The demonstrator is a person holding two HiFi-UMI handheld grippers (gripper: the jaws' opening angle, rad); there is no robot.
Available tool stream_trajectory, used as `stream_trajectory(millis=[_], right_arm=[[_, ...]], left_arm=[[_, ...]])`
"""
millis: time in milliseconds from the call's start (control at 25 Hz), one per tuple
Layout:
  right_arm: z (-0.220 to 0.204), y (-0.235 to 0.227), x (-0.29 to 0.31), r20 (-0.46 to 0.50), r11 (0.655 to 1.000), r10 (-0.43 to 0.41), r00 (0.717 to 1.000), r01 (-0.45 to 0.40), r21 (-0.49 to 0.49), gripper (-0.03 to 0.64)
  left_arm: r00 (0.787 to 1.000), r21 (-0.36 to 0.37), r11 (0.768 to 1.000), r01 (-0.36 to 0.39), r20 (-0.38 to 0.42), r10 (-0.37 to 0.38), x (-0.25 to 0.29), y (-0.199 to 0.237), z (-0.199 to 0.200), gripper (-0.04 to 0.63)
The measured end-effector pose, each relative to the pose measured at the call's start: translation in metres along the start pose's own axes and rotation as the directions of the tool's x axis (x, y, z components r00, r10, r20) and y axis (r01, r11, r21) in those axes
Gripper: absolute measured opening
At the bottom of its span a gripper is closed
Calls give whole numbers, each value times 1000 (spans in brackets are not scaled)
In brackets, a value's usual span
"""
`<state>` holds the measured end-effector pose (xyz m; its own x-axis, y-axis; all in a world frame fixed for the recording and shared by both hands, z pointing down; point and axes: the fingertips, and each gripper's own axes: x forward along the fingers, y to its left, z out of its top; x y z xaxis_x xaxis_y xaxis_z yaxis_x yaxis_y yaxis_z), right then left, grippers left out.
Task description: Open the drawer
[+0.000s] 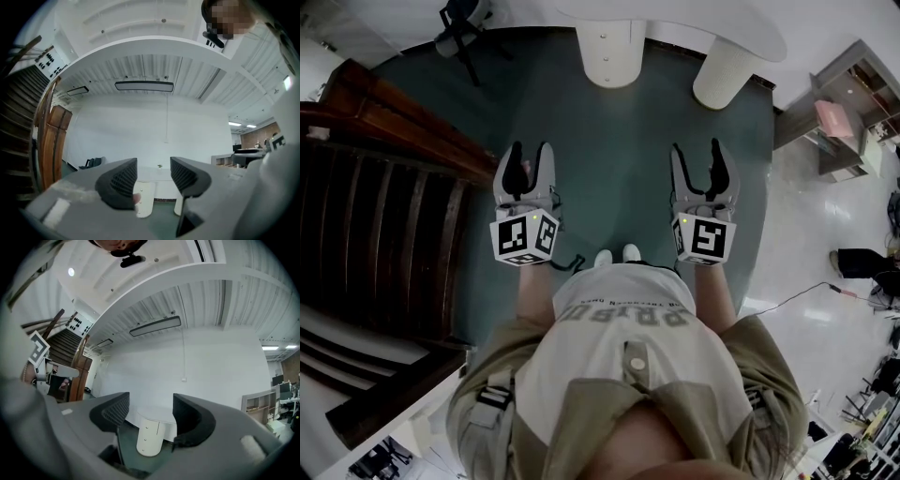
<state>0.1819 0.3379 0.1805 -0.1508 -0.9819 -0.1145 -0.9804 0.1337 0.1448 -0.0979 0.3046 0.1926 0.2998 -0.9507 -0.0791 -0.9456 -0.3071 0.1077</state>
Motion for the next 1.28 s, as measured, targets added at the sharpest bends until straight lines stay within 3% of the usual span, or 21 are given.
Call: stream_trajectory(millis=[120,760,1280], right_arm=[[-2,-5,0,-2,1000,5,1000,-5,-4,316],[-28,-26,17,-50,995,101,994,-101,13,325],[-40,-24,46,-73,996,91,993,-90,20,325]], left_arm=[[1000,6,1000,2,-12,-2,1,-3,-1,267],[992,35,997,-65,-104,68,14,-24,-30,270],[988,92,994,-56,-140,69,32,-6,-39,270]])
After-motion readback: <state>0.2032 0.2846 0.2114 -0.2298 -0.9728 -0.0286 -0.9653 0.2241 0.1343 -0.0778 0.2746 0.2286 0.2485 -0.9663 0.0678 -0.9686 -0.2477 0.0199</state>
